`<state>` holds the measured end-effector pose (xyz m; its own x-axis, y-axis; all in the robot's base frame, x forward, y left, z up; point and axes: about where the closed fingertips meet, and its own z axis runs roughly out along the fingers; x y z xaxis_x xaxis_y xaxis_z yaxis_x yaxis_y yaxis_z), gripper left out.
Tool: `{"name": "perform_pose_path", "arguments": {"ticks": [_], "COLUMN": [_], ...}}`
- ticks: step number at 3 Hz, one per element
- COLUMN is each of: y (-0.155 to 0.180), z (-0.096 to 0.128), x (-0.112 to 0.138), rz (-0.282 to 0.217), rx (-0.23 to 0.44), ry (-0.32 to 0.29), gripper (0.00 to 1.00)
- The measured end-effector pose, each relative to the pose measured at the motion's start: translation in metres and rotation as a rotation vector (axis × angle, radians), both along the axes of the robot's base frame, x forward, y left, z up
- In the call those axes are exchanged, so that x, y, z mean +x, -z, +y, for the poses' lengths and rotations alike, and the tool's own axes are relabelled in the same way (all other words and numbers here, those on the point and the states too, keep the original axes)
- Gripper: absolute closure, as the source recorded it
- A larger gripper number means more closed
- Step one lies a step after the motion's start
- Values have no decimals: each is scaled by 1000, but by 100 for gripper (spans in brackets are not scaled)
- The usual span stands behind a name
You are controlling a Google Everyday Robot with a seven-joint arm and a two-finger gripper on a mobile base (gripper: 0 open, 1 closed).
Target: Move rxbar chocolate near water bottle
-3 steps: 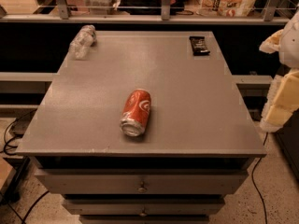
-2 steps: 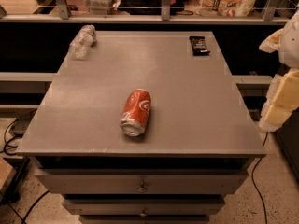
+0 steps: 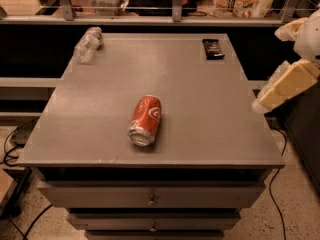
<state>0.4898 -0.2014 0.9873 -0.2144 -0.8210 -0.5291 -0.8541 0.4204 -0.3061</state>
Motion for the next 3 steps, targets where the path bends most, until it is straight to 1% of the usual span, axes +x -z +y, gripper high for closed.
{"name": "perform_pose_path", "arguments": {"ticks": [1, 2, 3], "y": [6, 21, 36], "z": [-2, -9, -18], "x": [33, 71, 105], "rz": [-38, -27, -39], "rx": [122, 181, 242], "ry": [58, 106, 144], "gripper": [0, 0, 0]}}
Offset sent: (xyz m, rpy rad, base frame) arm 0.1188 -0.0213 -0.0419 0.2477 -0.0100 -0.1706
